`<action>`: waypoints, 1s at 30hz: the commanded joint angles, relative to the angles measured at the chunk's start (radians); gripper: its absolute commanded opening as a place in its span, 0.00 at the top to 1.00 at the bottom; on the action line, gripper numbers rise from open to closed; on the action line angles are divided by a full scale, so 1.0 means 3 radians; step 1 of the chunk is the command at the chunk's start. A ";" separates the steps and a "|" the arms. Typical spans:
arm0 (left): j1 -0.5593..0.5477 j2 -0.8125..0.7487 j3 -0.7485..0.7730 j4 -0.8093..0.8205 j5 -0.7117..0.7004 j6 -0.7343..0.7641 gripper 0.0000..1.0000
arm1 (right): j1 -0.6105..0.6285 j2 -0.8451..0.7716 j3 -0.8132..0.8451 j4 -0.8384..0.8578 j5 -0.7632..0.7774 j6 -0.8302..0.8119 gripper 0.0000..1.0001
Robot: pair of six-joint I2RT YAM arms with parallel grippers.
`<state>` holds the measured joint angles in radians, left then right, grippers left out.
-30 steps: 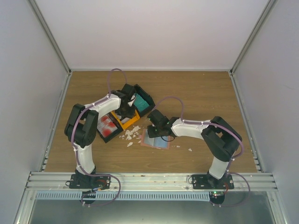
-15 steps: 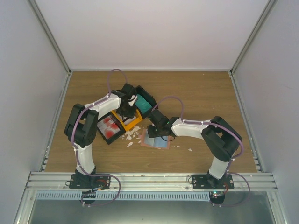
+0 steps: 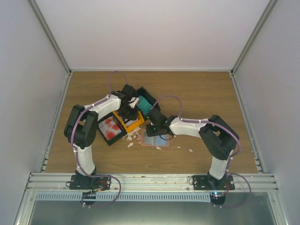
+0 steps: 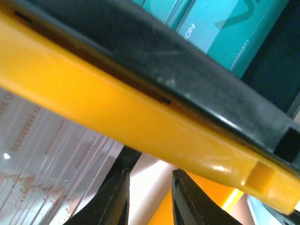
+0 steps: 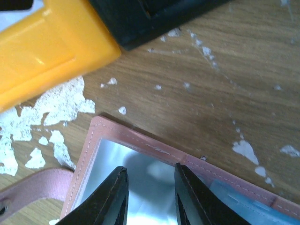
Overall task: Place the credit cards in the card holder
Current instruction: Pick up the credit card from the storage box.
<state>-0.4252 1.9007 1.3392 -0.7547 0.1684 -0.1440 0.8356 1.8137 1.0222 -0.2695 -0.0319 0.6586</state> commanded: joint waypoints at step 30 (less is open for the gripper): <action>-0.0035 0.0019 -0.0107 0.0055 -0.0344 0.0128 0.61 | -0.0014 0.0474 0.0611 0.0006 0.0223 -0.0277 0.74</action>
<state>-0.4316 1.8900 1.3109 -0.7330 0.0433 -0.1116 0.8330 1.9263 1.1767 -0.2901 0.0299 0.5983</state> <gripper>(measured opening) 0.409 0.259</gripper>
